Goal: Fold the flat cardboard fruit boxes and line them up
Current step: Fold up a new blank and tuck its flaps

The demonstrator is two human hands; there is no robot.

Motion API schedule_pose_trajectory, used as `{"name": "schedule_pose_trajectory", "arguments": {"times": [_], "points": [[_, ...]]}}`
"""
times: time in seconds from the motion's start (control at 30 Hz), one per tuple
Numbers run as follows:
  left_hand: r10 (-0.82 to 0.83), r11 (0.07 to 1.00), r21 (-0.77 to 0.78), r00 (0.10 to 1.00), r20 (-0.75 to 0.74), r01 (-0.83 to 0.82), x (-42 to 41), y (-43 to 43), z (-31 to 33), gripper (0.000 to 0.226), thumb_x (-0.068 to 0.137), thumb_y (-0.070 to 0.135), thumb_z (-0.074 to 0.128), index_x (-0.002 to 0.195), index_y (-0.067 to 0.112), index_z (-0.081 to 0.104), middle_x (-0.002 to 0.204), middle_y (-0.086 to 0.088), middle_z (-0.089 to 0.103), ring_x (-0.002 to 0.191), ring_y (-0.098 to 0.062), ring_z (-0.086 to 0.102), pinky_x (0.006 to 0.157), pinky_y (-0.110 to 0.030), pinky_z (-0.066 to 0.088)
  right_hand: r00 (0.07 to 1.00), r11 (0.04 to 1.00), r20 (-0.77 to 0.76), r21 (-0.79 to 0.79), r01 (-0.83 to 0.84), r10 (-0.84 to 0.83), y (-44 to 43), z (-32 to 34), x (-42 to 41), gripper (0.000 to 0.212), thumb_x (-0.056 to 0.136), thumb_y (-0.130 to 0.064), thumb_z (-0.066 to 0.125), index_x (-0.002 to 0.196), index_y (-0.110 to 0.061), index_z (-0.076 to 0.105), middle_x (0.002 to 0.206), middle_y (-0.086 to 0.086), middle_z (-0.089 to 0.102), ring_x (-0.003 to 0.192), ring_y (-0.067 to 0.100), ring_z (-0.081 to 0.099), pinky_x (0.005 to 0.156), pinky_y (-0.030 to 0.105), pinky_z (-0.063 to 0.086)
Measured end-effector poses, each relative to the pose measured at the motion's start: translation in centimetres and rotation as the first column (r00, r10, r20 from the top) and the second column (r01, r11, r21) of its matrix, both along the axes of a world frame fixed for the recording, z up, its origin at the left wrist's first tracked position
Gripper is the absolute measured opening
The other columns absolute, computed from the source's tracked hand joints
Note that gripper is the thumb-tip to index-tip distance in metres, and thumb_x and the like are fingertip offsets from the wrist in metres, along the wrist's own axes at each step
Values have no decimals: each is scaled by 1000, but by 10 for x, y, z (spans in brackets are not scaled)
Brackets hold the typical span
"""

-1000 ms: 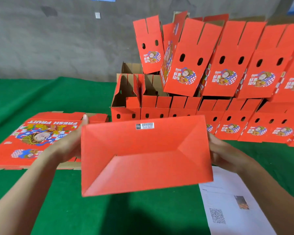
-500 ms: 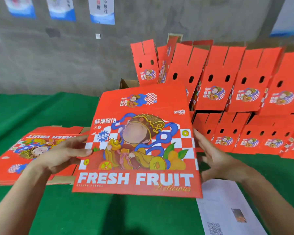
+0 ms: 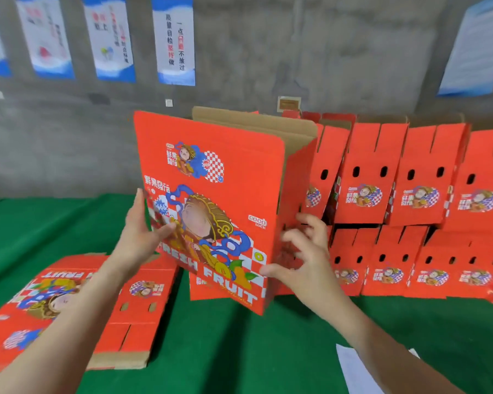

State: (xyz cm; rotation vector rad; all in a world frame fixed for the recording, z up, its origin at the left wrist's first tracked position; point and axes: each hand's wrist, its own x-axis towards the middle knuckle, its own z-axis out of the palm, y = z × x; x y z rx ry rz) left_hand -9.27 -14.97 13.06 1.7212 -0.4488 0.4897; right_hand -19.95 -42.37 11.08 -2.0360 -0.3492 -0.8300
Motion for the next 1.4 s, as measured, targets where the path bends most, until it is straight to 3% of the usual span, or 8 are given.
{"name": "schedule_pose_trajectory", "arguments": {"times": [0.2, 0.4, 0.57, 0.73, 0.87, 1.1, 1.27, 1.4], "points": [[-147, 967, 213, 989, 8, 142, 27, -52, 13, 88, 73, 16, 78, 134, 55, 29, 137, 26, 39, 128, 1, 37, 108, -34, 35, 966, 970, 102, 71, 231, -237, 47, 22, 81, 41, 58, -26, 89, 89, -12, 65, 137, 11, 24, 126, 25, 25, 95, -3, 11], [-252, 917, 313, 967, -21, 246, 79, -84, 11, 96, 76, 0, 74, 151, 17, 17, 152, 2, 32, 140, -17, 32, 115, -39, 28, 876, 877, 50, 60, 478, -480, 62, 32, 155, 46, 62, -36, 84, 101, -19, 66, 143, 15, 25, 130, 32, 25, 101, 39, 30], [-193, 911, 375, 981, 18, 173, 125, -106, 11, 80, 87, 3, 63, 149, 24, 17, 135, 12, 42, 122, -9, 42, 90, 2, 29, 793, 793, 11, -29, 609, -609, 68, 37, 200, 52, 72, -44, 76, 117, -24, 59, 149, 13, 22, 134, 35, 24, 101, 47, 28], [-241, 890, 384, 969, -63, 246, 165, -109, -2, 76, 88, -8, 53, 150, 24, 22, 147, 10, 38, 129, 1, 35, 109, -23, 34, 836, 810, 258, -229, 540, -484, 54, 25, 220, 66, 76, -16, 73, 136, -26, 47, 158, 12, 13, 142, 39, 13, 110, 58, 22], [-234, 891, 366, 962, -138, 269, 182, -114, -14, 67, 94, -3, 46, 150, 26, 24, 137, 18, 41, 129, 0, 37, 94, -3, 30, 878, 731, 26, -544, 413, -477, 29, 19, 237, 72, 89, -10, 55, 145, -45, 26, 156, 6, -25, 142, 39, -21, 114, 60, 4], [-152, 926, 330, 982, -116, 183, 187, -126, -23, 62, 97, -1, 42, 150, 24, 23, 130, 15, 43, 120, 5, 34, 79, 10, 22, 847, 698, -11, -572, 431, -532, 14, -5, 246, 86, 88, 1, 54, 146, -48, 15, 156, 7, -25, 143, 33, -23, 111, 62, 9], [-79, 927, 352, 985, -155, 130, 187, -130, -17, 62, 96, 3, 41, 149, 31, 24, 125, -5, 61, 116, -18, 56, 92, -19, 42, 835, 697, -3, -552, 457, -550, 17, -2, 250, 86, 86, -1, 58, 146, -48, 18, 158, 6, -20, 144, 32, -18, 111, 61, 15], [-76, 926, 358, 989, -124, 116, 182, -127, -14, 69, 93, -2, 43, 151, 28, 19, 136, -3, 55, 126, -15, 49, 91, -12, 34, 823, 678, 37, -548, 491, -566, 19, 1, 247, 83, 83, -5, 61, 145, -45, 24, 159, 11, -13, 145, 36, -8, 112, 57, 13]]}}
